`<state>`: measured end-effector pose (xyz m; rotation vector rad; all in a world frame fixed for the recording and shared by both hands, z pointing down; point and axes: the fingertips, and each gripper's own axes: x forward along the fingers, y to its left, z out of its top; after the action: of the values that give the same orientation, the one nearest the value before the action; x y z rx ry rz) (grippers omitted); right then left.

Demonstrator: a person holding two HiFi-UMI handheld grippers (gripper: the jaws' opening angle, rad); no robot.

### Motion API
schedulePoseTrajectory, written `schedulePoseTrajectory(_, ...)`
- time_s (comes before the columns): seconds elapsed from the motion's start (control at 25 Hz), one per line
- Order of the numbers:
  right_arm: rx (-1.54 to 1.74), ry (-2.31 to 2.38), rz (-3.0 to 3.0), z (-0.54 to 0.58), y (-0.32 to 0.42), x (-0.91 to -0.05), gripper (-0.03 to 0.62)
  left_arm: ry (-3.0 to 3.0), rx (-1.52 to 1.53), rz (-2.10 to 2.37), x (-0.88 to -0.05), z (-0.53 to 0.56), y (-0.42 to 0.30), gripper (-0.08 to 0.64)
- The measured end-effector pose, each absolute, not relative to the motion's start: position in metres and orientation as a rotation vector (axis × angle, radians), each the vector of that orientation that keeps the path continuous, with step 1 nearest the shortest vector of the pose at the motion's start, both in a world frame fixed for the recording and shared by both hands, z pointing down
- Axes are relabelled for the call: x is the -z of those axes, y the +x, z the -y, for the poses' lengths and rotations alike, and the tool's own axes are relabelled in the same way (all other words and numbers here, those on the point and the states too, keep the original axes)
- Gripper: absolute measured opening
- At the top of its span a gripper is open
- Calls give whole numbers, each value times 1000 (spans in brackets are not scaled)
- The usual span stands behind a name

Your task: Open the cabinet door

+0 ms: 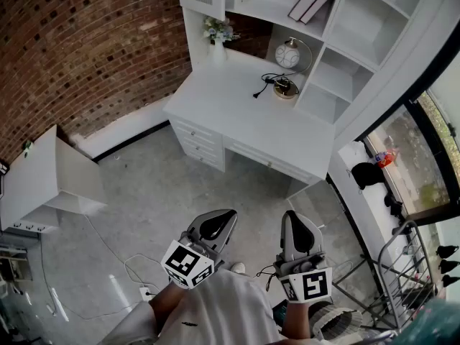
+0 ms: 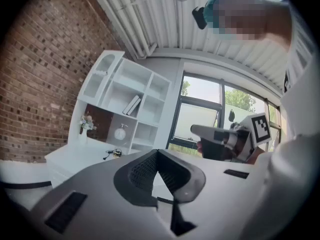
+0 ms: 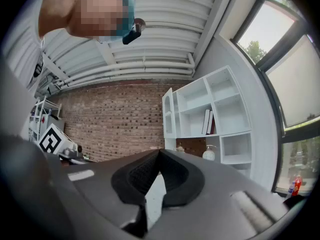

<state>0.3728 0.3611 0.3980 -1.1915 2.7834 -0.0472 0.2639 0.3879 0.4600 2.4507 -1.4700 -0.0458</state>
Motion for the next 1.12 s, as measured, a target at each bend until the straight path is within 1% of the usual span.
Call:
schedulePoseTrajectory(0.12, 36, -1131, -2826, -407, 378, -403, 12, 2443, 77, 1538, -442, -432, 280, 10)
schedulePoseTrajectory(0.32, 37, -1064, -2837, -462, 394, -398, 12, 2409, 48, 1573, -440, -481, 297, 9)
schedulePoseTrajectory(0.44, 24, -1104, -2825, -469, 405, -395, 12, 2422, 65, 1570, -432, -490, 303, 9)
schedulePoseTrajectory(0.64, 119, -1065, -2791, -474, 398, -389, 12, 2469, 83, 1559, -415, -494, 301, 9)
schedulePoseTrajectory(0.88, 128, -1043, -2804, -482, 352, -394, 12, 2418, 47, 1590, -428, -504, 250, 9)
schedulePoseTrajectory(1.12, 76, -1038, -2841, -478, 305, -390, 12, 2402, 86, 1599, -427, -505, 199, 9)
